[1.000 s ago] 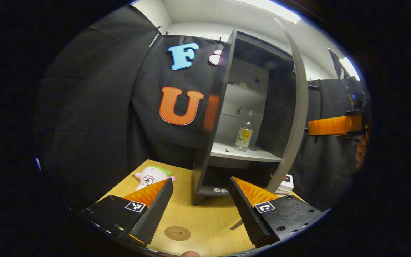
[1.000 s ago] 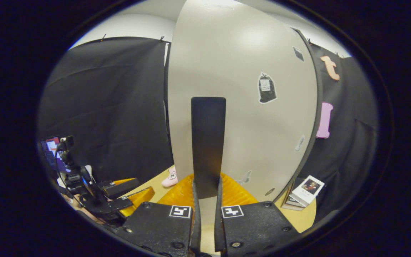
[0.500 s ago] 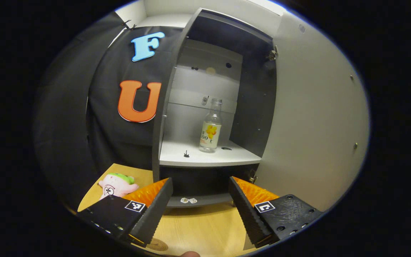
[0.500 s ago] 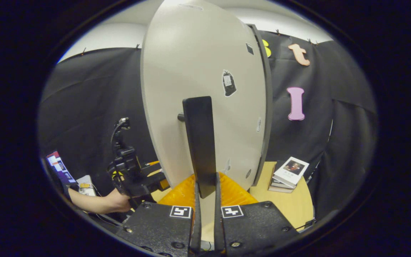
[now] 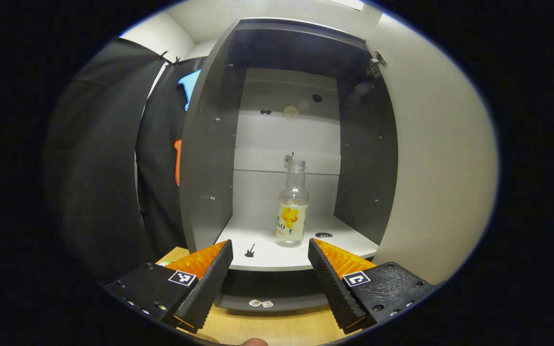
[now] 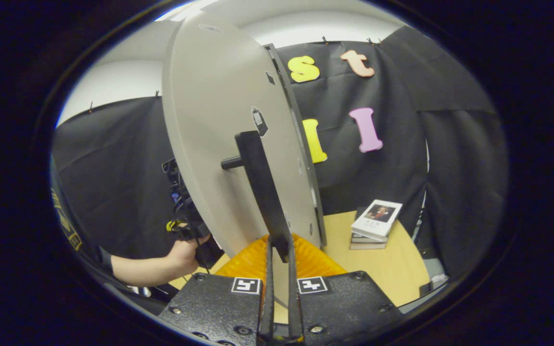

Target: Open the cabinet door with the right hand, grasp the bottle in the cabinet with the left hand and place it on the coaster, then close the cabinet door with the right hand.

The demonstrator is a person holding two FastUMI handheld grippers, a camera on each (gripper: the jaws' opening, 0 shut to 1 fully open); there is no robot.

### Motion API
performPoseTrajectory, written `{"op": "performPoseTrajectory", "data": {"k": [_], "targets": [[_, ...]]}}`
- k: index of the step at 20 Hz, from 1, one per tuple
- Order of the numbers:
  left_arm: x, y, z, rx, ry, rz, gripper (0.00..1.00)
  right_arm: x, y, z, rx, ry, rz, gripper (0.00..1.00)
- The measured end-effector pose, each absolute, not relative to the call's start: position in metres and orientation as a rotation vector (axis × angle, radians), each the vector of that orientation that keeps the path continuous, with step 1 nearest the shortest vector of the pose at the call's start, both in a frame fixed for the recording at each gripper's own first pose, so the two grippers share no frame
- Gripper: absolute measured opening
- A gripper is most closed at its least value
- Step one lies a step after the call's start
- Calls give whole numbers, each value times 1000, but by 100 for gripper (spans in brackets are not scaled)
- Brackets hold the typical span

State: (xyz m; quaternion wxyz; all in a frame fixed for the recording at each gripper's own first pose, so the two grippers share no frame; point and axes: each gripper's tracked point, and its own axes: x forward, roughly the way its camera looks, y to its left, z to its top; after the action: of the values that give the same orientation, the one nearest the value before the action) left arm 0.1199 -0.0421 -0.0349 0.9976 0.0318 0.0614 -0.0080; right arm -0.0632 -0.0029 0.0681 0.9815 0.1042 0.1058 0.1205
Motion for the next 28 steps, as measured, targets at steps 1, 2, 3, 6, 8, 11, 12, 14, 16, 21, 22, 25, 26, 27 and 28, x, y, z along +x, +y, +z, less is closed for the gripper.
{"op": "performPoseTrajectory", "data": {"k": [1,2,3,6,8,11,12,14,16,21,22,25,26,27,28], "targets": [[126,-48,-31,82,108,-5,95,-62,-15,69,136,194,216,14],[132,-50,-28,101,94,11,95,-62,-25,67,71,179,193,13],[138,-53,-24,111,80,23,95,-62,-33,67,26,168,178,11],[159,-61,-11,170,45,29,95,-63,-35,62,44,165,200,13],[178,-63,-7,194,25,34,95,-58,-45,62,87,161,212,13],[205,-69,-8,144,29,7,94,-58,-47,86,154,45,208,13],[214,-70,-8,131,34,2,94,-60,-47,99,166,-18,205,11],[228,-71,-11,123,36,-6,94,-61,-60,99,171,-29,130,27],[245,-73,-13,125,30,-15,94,-58,-74,79,176,34,61,52],[269,-76,-37,119,92,-12,95,-56,-78,80,222,39,4,88],[273,-79,-40,108,94,-21,94,-57,-79,77,220,45,-4,88],[285,-76,-41,109,91,-6,95,-58,-81,74,199,65,-25,88],[291,-77,-41,107,88,-5,95,-58,-81,74,196,65,-28,89],[295,-78,-43,102,95,-7,95,-57,-80,73,203,65,-30,88],[297,-79,-46,95,104,-15,95,-57,-81,70,217,68,-31,87]]}}
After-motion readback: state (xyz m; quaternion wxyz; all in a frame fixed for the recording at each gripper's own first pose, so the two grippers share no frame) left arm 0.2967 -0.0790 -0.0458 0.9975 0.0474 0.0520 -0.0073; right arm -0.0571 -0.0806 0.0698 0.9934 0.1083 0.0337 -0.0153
